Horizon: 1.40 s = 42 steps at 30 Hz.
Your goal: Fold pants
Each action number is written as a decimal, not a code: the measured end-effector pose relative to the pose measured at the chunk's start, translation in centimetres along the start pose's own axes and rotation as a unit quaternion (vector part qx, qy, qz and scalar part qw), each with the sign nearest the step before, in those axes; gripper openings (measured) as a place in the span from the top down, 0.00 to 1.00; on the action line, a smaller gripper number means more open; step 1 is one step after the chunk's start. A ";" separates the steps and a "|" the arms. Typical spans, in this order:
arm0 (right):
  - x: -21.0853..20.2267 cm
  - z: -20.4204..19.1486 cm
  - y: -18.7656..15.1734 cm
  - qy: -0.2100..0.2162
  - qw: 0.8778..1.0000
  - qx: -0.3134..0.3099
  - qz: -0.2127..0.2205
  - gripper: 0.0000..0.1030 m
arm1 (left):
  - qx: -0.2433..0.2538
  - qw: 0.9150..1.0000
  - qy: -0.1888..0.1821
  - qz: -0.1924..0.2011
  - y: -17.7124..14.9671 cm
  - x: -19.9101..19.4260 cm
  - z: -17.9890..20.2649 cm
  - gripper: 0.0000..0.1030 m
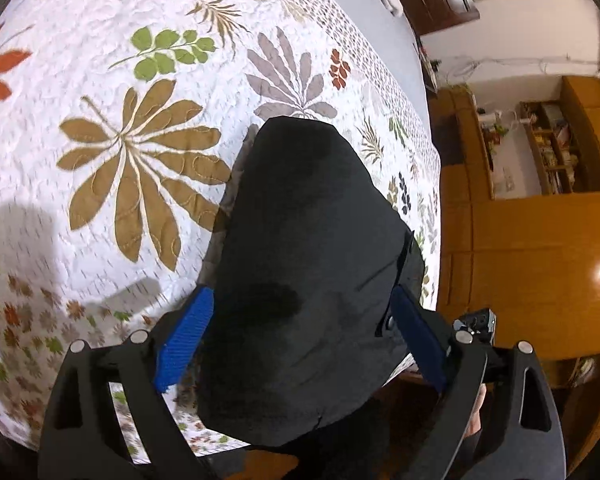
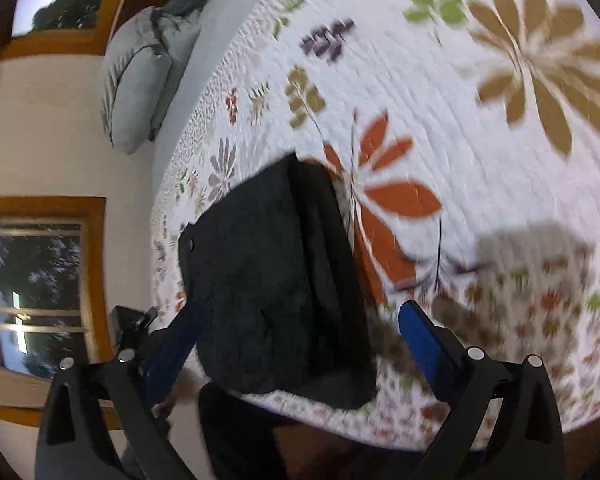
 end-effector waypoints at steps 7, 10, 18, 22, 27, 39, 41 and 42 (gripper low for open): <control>2.4 0.4 -0.6 0.042 0.998 -0.006 -0.043 0.03 | 0.007 0.998 -0.030 -0.058 1.8 2.0 -0.6 0.12; 3.8 0.9 -0.5 0.040 0.997 -0.014 -0.061 0.03 | 0.006 0.997 -0.036 -0.072 2.6 3.0 -1.1 0.12; 5.6 2.2 0.4 0.074 0.995 -0.009 -0.073 0.03 | 0.038 0.992 -0.047 -0.114 3.4 6.4 -1.8 0.12; 5.9 3.3 0.8 0.088 0.993 0.003 -0.075 0.03 | 0.046 0.988 -0.054 -0.135 3.3 8.2 -2.1 0.12; 6.4 3.8 0.9 0.094 0.992 0.000 -0.085 0.03 | 0.048 0.985 -0.067 -0.153 3.8 10.1 -2.2 0.12; 10.1 1.3 0.8 0.081 0.987 -0.042 -0.131 0.04 | 0.047 0.981 -0.094 -0.164 3.4 11.1 -1.8 0.11; 10.1 1.5 0.9 0.087 0.987 -0.037 -0.127 0.03 | 0.055 0.981 -0.088 -0.166 3.2 11.4 -1.5 0.08; 10.2 1.5 0.8 0.085 0.988 -0.040 -0.125 0.03 | 0.065 0.980 -0.082 -0.169 3.1 11.7 -1.1 0.07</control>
Point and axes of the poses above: each gripper's, at about its wrist camera, not at the fingertips, and x roughly the way its jaws point, z to its right, y to its top, the point moved 2 cm from there along x, roughly the way its jaws point, and after that the axes turned 3 degrees about z, right-handed, at the moved point
